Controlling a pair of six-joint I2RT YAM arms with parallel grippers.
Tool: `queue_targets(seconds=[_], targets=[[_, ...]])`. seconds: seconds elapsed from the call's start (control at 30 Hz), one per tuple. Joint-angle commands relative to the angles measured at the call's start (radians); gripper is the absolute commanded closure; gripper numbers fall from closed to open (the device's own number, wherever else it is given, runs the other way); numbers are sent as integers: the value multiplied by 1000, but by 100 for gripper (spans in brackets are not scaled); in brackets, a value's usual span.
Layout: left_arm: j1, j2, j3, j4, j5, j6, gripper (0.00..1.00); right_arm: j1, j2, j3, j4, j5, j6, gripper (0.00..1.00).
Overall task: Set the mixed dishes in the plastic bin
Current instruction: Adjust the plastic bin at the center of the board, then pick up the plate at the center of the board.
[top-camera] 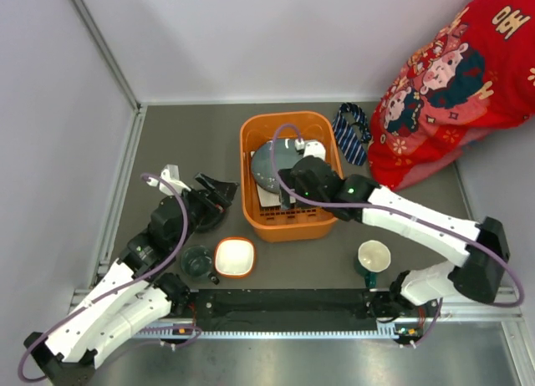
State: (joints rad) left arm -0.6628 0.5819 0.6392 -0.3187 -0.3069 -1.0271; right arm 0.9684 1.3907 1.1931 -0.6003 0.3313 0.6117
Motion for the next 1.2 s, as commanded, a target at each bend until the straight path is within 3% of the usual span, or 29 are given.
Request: queue_targets(seconds=[0.0, 0.2, 0.33, 0.6, 0.9, 1.17], targets=[[5, 18, -12, 41, 3, -1, 1, 13, -143, -3, -30, 153, -36, 11], [22, 68, -4, 61, 5, 25, 1, 36, -310, -81, -62, 141, 5, 14], [55, 104, 7, 78, 35, 48, 1, 128, -358, -86, -111, 227, 10, 14], [218, 147, -13, 132, 207, 58, 1, 415, -318, -82, -60, 304, -64, 15], [311, 154, -12, 119, 293, 88, 1, 437, -286, -165, 192, 193, -191, 14], [348, 167, -22, 122, 302, 96, 1, 481, -107, -60, 192, 129, -331, 15]])
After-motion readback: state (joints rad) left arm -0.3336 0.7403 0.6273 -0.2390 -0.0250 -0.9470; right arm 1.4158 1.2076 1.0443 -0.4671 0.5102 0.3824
